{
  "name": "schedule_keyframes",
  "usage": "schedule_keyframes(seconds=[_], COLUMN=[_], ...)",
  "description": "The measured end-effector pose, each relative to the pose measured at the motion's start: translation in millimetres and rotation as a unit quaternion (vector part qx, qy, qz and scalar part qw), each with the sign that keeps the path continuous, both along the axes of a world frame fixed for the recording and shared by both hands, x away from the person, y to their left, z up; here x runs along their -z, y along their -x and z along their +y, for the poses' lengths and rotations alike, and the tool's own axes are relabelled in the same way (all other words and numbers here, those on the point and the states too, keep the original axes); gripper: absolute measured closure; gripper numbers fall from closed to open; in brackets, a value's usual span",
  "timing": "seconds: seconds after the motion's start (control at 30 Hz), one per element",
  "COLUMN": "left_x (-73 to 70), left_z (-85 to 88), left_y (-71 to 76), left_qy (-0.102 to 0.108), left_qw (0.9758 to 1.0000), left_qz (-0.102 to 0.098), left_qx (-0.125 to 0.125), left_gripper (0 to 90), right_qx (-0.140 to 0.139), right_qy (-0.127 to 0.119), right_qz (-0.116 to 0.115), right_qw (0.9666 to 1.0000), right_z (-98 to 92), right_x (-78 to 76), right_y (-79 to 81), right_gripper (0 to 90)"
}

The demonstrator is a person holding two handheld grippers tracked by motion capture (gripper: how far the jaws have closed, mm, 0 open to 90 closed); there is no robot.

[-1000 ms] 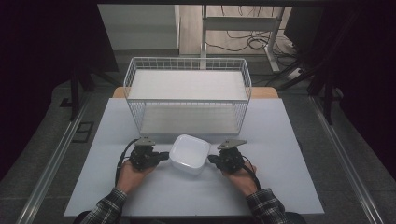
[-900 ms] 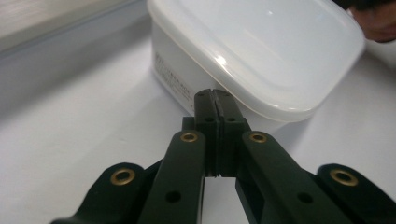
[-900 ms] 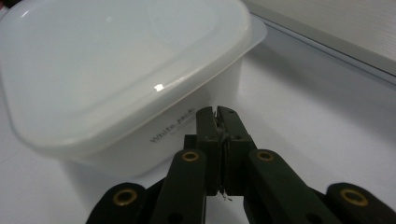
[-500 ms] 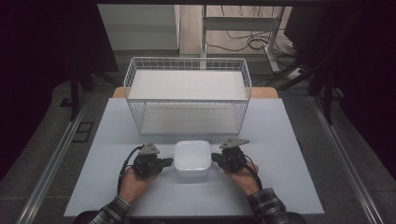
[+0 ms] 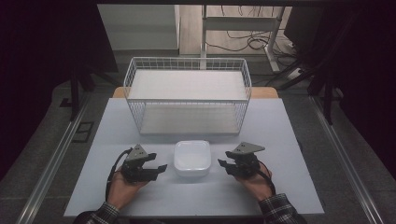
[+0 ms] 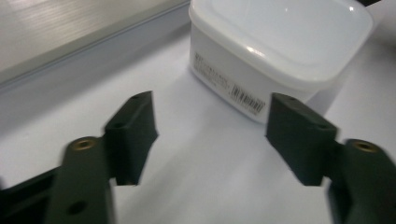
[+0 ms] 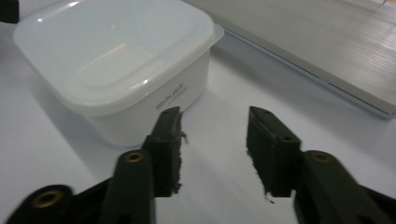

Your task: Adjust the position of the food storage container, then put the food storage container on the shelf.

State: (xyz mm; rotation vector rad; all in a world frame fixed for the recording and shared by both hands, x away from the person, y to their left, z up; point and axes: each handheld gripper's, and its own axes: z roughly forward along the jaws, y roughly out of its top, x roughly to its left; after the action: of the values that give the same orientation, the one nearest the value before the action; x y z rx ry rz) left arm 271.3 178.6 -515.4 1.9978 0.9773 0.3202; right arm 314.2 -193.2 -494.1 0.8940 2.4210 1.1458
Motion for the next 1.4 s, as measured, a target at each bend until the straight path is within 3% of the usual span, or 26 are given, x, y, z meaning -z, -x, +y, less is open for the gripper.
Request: schedule_keyframes(seconds=[0.03, 0.07, 0.1, 0.13, 0.2, 0.23, 0.33, 0.47, 0.7, 0.87, 1.07, 1.4], left_x=[1.5, 1.5, 2.0, 2.6, 3.2, 5.0, 8.0, 8.8, 5.8, 1.1, -1.4, -7.9], left_z=[3.0, 3.0, 5.1, 5.8, 6.4, 7.3, 10.1, 13.0, 14.0, 9.2, 2.9, -12.1], left_y=[2.6, 2.6, 5.3, 6.5, 8.1, 9.3, 8.1, 6.7, 3.7, 0.0, -6.4, -14.2], left_qy=[0.008, 0.008, 0.013, 0.013, 0.012, 0.012, 0.019, 0.027, 0.036, 0.036, 0.057, 0.064], left_qw=[1.0, 1.0, 0.9999, 0.9999, 0.9999, 0.9999, 0.9998, 0.9995, 0.9993, 0.9993, 0.9982, 0.9979], left_qz=[0.0, 0.0, -0.002, -0.002, -0.003, 0.002, 0.0, -0.009, 0.001, 0.002, 0.016, 0.005], left_qx=[0.001, 0.001, -0.001, 0.004, 0.004, 0.002, -0.006, -0.014, -0.013, -0.007, -0.009, 0.003], left_gripper=[24.1, 19.4, 15.2, 13.1, 6.3, 5.2, 3.5, 2.6, 3.4, 3.6, 0.7, 2.3], right_qx=[-0.002, -0.002, -0.011, -0.014, -0.017, -0.022, -0.025, -0.028, -0.024, -0.023, -0.024, -0.032], right_qy=[0.001, 0.001, 0.0, 0.003, 0.006, 0.015, 0.016, 0.016, 0.002, -0.002, -0.006, -0.034], right_qz=[0.004, 0.004, 0.008, 0.01, 0.01, 0.009, 0.007, 0.01, 0.012, 0.009, 0.002, 0.015], right_qw=[1.0, 1.0, 0.9999, 0.9998, 0.9998, 0.9996, 0.9995, 0.9994, 0.9996, 0.9997, 0.9997, 0.9988], right_z=[-1.9, -1.9, -3.0, -3.0, -2.8, -0.9, 1.9, 2.4, 0.1, 4.9, 13.3, 23.2], right_x=[0.5, 0.5, 2.1, 3.4, 4.5, 8.0, 9.5, 10.6, 9.1, 7.2, 3.2, -4.3], right_y=[2.8, 2.8, 5.5, 6.9, 7.8, 10.2, 11.2, 10.3, 5.0, 3.4, 2.1, -0.7], right_gripper=[39.4, 39.4, 29.1, 24.9, 21.5, 11.9, 6.7, 3.4, 2.7, 1.2, 0.0, 0.0])
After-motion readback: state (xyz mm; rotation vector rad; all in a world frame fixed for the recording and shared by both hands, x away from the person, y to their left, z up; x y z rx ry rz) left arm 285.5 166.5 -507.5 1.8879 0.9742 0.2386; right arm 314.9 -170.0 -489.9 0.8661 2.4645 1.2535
